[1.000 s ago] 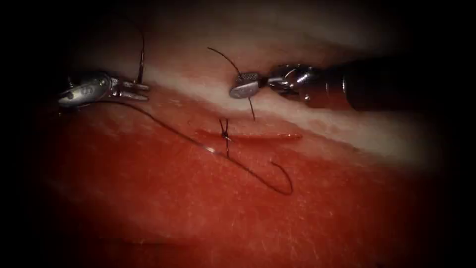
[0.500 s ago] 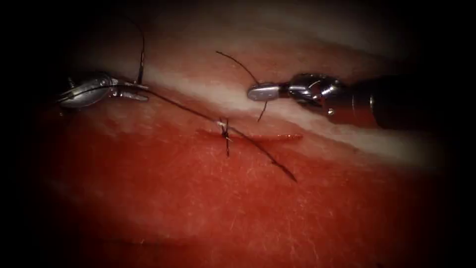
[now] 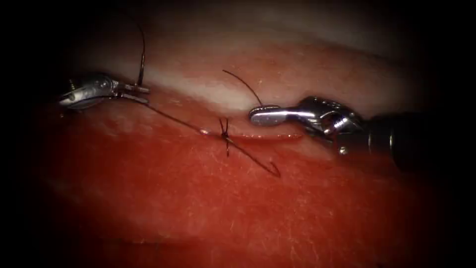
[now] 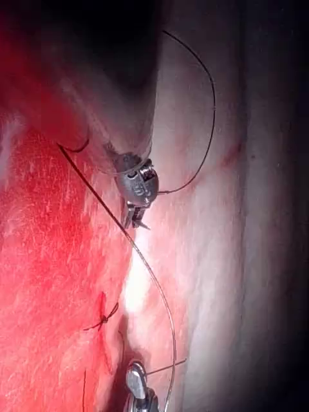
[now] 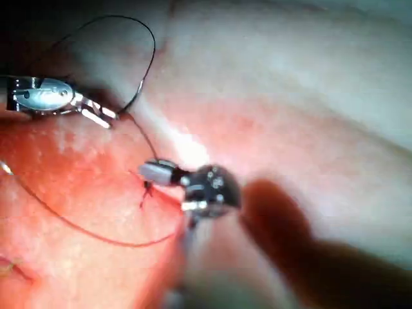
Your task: Wound Closure
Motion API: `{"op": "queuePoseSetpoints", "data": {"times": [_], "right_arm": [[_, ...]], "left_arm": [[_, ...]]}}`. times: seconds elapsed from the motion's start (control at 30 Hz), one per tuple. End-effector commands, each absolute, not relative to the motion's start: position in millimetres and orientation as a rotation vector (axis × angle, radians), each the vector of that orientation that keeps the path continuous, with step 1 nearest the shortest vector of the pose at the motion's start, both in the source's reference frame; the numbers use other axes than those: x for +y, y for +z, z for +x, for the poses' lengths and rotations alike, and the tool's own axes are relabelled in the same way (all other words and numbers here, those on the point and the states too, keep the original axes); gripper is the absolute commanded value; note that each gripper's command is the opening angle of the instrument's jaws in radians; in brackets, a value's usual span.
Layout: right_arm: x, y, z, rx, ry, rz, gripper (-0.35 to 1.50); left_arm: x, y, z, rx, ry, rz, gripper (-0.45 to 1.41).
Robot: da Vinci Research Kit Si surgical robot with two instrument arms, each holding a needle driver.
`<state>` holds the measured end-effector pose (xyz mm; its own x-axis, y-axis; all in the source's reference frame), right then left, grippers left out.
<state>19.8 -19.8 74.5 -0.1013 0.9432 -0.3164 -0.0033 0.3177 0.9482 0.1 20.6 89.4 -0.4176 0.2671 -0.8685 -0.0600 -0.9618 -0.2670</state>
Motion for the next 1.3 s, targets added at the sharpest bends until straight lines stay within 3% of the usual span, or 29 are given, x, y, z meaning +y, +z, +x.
{"op": "queuePoseSetpoints", "data": {"times": [0.03,0.07,0.1,0.13,0.17,0.2,0.33,0.47,0.63,0.93,0.97,1.03,1.3], "right_arm": [[-19.8,75.1,20.6,1.434,1.027,0.927,-0.35],[-19.6,75.4,20.6,1.455,1.034,0.922,0.34],[-19.5,75.4,20.5,1.467,1.038,0.920,0.69],[-19.4,75.5,20.6,1.482,1.044,0.917,1.01],[-19.4,75.5,20.6,1.482,1.044,0.917,1.01],[-19.1,75.5,20.5,1.528,1.011,0.863,1.23],[-19.2,75.2,19.8,1.554,0.997,0.845,1.26],[-18.8,74.5,18.5,1.564,0.971,0.829,1.25],[-18.7,73.7,16.6,1.568,0.966,0.802,1.21],[-19.1,74.1,14.9,1.538,0.717,0.407,1.11],[-19.3,74.1,14.5,1.542,0.550,0.247,1.09],[-19.3,74.0,14.0,1.544,0.529,0.233,1.13],[-19.7,74.0,13.1,1.548,0.516,0.234,1.26]], "left_arm": [[21.1,89.7,-0.3,-0.301,2.461,-1.562,-0.45],[21.4,89.3,-0.5,-0.316,2.442,-1.542,-0.20],[21.6,89.1,-0.5,-0.317,2.437,-1.532,0.05],[21.8,88.8,-0.5,-0.305,2.424,-1.527,0.17],[21.8,88.8,-0.5,-0.305,2.424,-1.527,0.17],[22.0,88.2,-0.6,-0.283,2.396,-1.516,0.29],[21.8,86.9,-0.7,-0.287,2.386,-1.507,0.37],[21.6,85.0,-0.9,-0.297,2.377,-1.497,0.62],[21.8,82.9,-1.0,-0.283,2.341,-1.515,0.66],[23.3,79.4,-3.6,-0.293,2.270,-1.578,0.46],[23.2,78.9,-4.9,-0.307,2.264,-1.619,0.31],[23.1,78.6,-6.2,-0.310,2.262,-1.643,0.21],[22.1,78.7,-8.5,-0.352,2.260,-1.749,0.14]]}}
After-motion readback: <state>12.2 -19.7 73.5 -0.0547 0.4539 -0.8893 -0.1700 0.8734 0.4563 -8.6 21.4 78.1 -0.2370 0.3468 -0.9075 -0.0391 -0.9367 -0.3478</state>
